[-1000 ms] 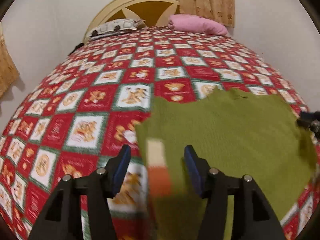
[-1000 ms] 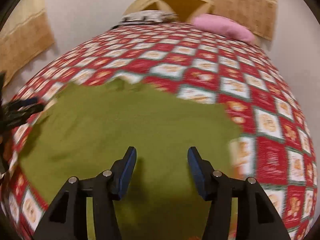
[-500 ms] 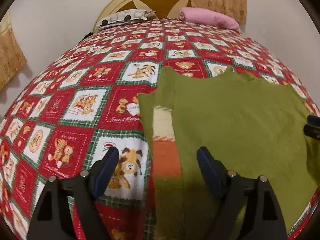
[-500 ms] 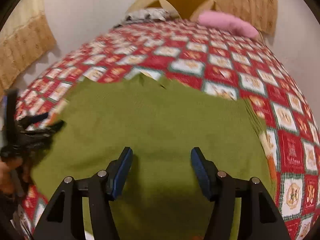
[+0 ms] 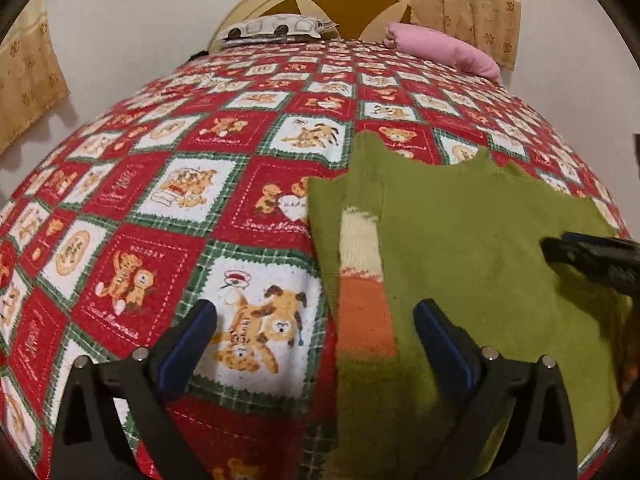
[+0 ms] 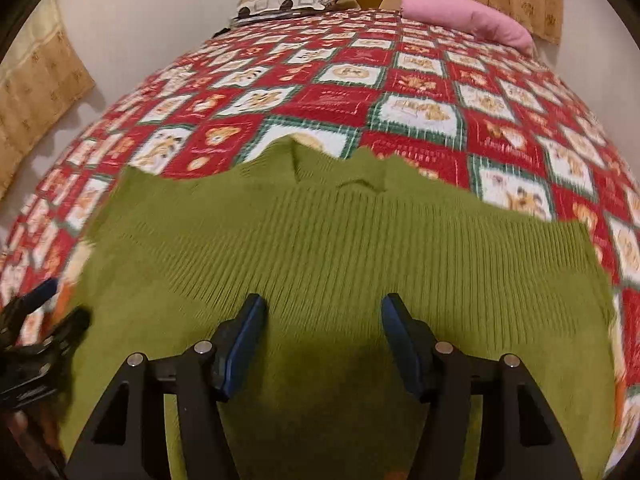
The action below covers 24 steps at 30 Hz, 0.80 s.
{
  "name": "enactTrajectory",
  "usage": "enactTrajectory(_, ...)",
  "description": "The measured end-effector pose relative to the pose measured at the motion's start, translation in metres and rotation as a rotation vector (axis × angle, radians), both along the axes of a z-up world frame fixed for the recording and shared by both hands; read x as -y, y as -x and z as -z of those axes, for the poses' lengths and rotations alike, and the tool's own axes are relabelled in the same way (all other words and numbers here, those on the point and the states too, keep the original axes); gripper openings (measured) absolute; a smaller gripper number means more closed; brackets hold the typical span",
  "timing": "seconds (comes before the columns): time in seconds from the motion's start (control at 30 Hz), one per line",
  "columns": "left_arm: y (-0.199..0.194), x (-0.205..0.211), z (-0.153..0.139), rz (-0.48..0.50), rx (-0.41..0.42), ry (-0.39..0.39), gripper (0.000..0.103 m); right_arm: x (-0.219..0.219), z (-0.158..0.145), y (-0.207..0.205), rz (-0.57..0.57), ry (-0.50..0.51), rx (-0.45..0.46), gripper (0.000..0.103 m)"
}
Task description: Fold small clothes
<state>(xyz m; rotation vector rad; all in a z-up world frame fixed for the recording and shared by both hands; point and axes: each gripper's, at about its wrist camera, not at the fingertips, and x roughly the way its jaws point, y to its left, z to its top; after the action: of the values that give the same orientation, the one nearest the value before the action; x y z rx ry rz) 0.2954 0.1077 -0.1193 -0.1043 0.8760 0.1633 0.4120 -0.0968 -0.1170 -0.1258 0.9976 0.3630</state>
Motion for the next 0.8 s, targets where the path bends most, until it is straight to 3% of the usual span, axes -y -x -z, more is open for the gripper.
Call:
enactTrajectory(0.1, 0.0, -0.002, 0.001, 0.002, -0.002, 0.017, 0.102, -0.009, 0.001, -0.005, 0.003, 0.045, 0.037, 0.066)
enactTrajectory(0.37, 0.0, 0.003, 0.0, -0.002, -0.005, -0.018, 0.103, -0.001, -0.006, -0.004, 0.004, 0.023, 0.036, 0.068)
enactTrajectory(0.57, 0.012, 0.007, -0.007, 0.005, 0.007, -0.051, 0.103, 0.026, -0.034, 0.046, -0.013, -0.014, 0.125, 0.069)
enactTrajectory(0.8, 0.026, 0.01, -0.01, 0.01, 0.014, -0.061, 0.103, 0.1, -0.047, 0.1, 0.019, 0.018, 0.174, 0.069)
